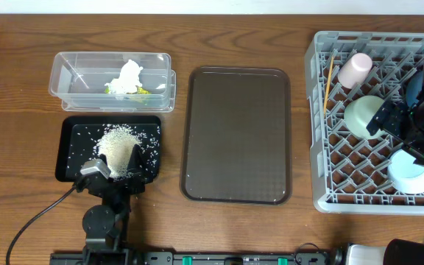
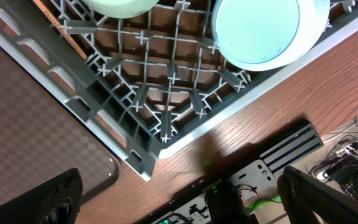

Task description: Sort waste into correct bins and load items into the dishwasher rack

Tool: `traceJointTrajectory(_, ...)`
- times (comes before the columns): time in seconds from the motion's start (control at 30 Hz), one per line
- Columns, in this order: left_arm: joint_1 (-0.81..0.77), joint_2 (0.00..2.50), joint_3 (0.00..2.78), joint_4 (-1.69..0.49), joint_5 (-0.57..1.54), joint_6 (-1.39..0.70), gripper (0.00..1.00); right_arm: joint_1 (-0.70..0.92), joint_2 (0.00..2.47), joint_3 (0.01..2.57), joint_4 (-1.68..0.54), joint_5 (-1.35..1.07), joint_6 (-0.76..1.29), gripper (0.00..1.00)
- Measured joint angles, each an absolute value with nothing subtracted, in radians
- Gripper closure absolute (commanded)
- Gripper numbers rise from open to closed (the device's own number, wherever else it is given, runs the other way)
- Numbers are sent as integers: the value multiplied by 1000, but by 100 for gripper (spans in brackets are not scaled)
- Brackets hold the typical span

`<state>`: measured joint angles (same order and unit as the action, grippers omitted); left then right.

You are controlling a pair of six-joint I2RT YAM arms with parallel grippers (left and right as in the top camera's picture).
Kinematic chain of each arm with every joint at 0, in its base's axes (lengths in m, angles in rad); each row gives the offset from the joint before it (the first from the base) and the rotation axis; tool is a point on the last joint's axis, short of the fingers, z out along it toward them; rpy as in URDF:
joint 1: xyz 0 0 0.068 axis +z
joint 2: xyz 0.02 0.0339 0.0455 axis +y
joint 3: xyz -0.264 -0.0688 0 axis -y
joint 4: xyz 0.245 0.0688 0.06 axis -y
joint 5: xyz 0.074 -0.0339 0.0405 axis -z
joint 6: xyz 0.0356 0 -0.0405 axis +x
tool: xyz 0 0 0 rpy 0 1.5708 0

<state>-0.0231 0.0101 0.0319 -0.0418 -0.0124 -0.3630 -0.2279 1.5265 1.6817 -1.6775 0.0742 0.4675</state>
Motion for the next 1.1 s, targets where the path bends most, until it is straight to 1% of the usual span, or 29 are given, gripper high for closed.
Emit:
traceJointTrajectory(0.3, 14, 10, 28, -36, 2, -299, 2, -228, 1526, 1682, -1678, 74, 467, 1)
traceJointTrajectory(0.6, 31, 10, 28, -40, 6, -177, 2, -228, 1526, 1682, -1678, 74, 467, 1)
traceJointTrajectory(1.1, 31, 10, 28, -40, 6, -148, 2, -228, 1526, 1682, -1678, 74, 467, 1)
